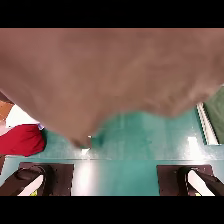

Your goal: Fold the shirts.

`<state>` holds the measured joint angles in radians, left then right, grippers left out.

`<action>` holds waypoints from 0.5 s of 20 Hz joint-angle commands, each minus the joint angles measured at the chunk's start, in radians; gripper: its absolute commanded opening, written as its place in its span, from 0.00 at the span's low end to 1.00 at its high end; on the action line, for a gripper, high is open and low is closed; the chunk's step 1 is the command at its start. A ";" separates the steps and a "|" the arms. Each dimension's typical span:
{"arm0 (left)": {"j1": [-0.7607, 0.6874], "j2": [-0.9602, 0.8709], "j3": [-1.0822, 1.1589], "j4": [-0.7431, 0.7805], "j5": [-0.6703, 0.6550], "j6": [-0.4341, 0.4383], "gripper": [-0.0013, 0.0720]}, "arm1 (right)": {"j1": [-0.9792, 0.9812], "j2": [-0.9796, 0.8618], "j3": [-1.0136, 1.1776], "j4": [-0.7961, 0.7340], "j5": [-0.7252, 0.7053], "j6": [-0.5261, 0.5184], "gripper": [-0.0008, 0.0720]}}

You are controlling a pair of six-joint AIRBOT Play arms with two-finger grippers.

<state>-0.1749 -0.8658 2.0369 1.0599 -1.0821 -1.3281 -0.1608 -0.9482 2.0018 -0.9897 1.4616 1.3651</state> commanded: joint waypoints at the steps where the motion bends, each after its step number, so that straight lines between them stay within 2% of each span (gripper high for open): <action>1: 0.001 -0.034 -0.142 -0.014 -0.054 0.002 0.05 | -0.021 -0.057 -0.091 -0.031 0.075 0.054 0.03; 3: 0.001 -0.100 -0.265 -0.012 -0.082 0.012 0.05 | -0.022 -0.128 -0.208 -0.031 0.078 0.056 0.03; 5: 0.001 -0.193 -0.396 -0.011 -0.069 0.070 0.05 | -0.021 -0.207 -0.311 -0.032 0.068 0.056 0.03; 8: 0.001 -0.375 -0.499 0.007 -0.001 0.130 0.05 | -0.019 -0.336 -0.452 -0.031 -0.029 0.055 0.03; 10: 0.001 -0.510 -0.504 0.008 0.058 0.135 0.05 | -0.019 -0.416 -0.509 -0.031 -0.102 0.055 0.03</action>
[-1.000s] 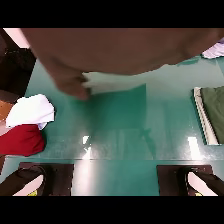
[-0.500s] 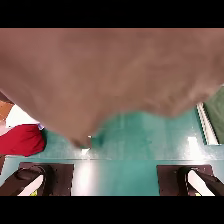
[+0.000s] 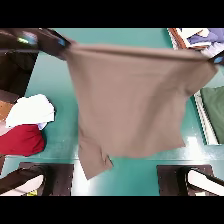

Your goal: Fold the shirts.

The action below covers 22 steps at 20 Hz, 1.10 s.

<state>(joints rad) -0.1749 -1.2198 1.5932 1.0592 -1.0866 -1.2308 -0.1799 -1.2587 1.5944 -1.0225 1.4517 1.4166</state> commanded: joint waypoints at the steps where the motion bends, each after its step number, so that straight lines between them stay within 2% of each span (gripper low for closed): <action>1: 0.001 -0.215 -0.061 0.009 0.109 0.043 0.05 | 0.000 -0.142 -0.119 0.002 -0.127 0.003 0.03; 6: 0.001 -0.379 -0.061 0.011 0.295 0.059 0.05 | 0.039 -0.265 -0.121 0.001 -0.240 0.003 0.03; 9: 0.001 -0.411 -0.061 0.011 0.302 0.049 0.08 | 0.080 -0.309 -0.120 0.001 -0.301 0.003 0.04; 11: 0.002 -0.413 -0.059 0.011 0.290 0.048 0.64 | 0.098 -0.333 -0.096 0.001 -0.306 0.003 0.05; 12: 0.005 -0.412 -0.053 0.014 0.273 0.050 0.71 | 0.103 -0.344 -0.074 0.001 -0.299 0.003 0.20; 13: 0.012 -0.409 -0.046 0.015 0.257 0.049 0.71 | 0.105 -0.354 -0.043 0.001 -0.283 0.003 0.50; 14: 0.028 -0.408 -0.027 0.016 0.220 0.037 0.71 | 0.103 -0.357 -0.012 0.000 -0.257 0.003 0.59; 17: 0.122 -0.408 0.056 0.017 -0.003 -0.057 0.71 | 0.070 -0.351 0.084 0.000 -0.115 -0.014 0.58; 20: 0.221 -0.380 0.035 0.006 -0.224 -0.056 0.72 | 0.029 -0.280 0.040 -0.001 -0.035 -0.051 0.58; 22: 0.248 -0.320 -0.076 0.005 -0.253 -0.053 0.71 | 0.005 -0.188 -0.080 0.000 -0.037 -0.065 0.58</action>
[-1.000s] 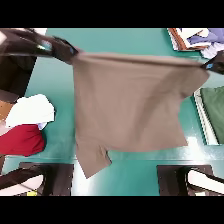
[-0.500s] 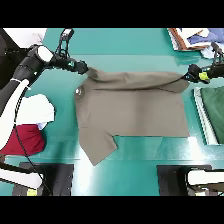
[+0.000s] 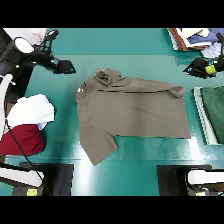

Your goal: Fold the shirts.

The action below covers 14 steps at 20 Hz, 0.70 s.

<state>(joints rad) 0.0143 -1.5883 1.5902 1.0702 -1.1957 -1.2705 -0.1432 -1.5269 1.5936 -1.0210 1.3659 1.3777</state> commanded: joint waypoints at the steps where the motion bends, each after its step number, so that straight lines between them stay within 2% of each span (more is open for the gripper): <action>1: 0.059 0.091 -0.154 -0.005 -0.127 -0.006 0.72 | -0.041 0.131 -0.153 -0.001 0.050 -0.029 0.58; 4: 0.054 0.248 -0.461 -0.082 -0.046 0.036 0.71 | -0.042 0.268 -0.354 -0.002 0.048 -0.037 0.58; 8: 0.040 0.423 -0.818 -0.170 -0.020 0.072 0.71 | -0.042 0.394 -0.513 0.001 0.013 -0.037 0.58; 14: -0.113 0.502 -1.030 -0.178 0.059 0.073 0.71 | -0.042 0.517 -0.588 0.000 -0.029 -0.037 0.58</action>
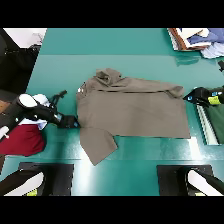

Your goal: Fold the shirts.

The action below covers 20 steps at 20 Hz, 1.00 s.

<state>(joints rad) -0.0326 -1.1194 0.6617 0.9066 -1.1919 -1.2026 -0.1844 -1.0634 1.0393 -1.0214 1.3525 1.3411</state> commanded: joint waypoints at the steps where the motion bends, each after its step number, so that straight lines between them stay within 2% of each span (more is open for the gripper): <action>1: -0.083 0.033 -0.119 -0.014 0.095 -0.004 0.71 | 0.000 0.068 -0.034 0.000 -0.016 0.000 0.58; 5: -0.092 0.033 -0.143 -0.032 0.179 -0.027 0.69 | 0.000 0.111 -0.034 0.001 -0.017 0.000 0.58; 6: -0.092 0.033 -0.143 -0.041 0.182 -0.030 0.57 | 0.000 0.119 -0.034 0.000 -0.017 0.000 0.58; 7: -0.091 0.033 -0.143 -0.051 0.182 -0.028 0.29 | 0.000 0.125 -0.034 0.000 -0.013 0.000 0.58; 8: -0.091 0.033 -0.142 -0.053 0.186 -0.028 0.06 | 0.000 0.130 -0.034 -0.001 -0.007 0.000 0.58; 13: -0.081 0.079 -0.010 0.016 0.108 -0.032 0.05 | -0.033 0.132 -0.086 -0.057 0.108 0.000 0.58; 17: -0.004 0.180 0.148 0.087 0.071 -0.039 0.05 | -0.179 0.132 -0.267 -0.083 0.148 -0.030 0.58; 20: 0.027 0.205 0.167 0.092 0.072 -0.039 0.05 | -0.330 0.131 -0.399 -0.084 0.136 -0.082 0.58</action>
<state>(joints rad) -0.0360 -0.9474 0.7849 0.9726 -1.1088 -1.2404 -0.3950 -0.9325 0.7544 -1.0931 1.4761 1.3060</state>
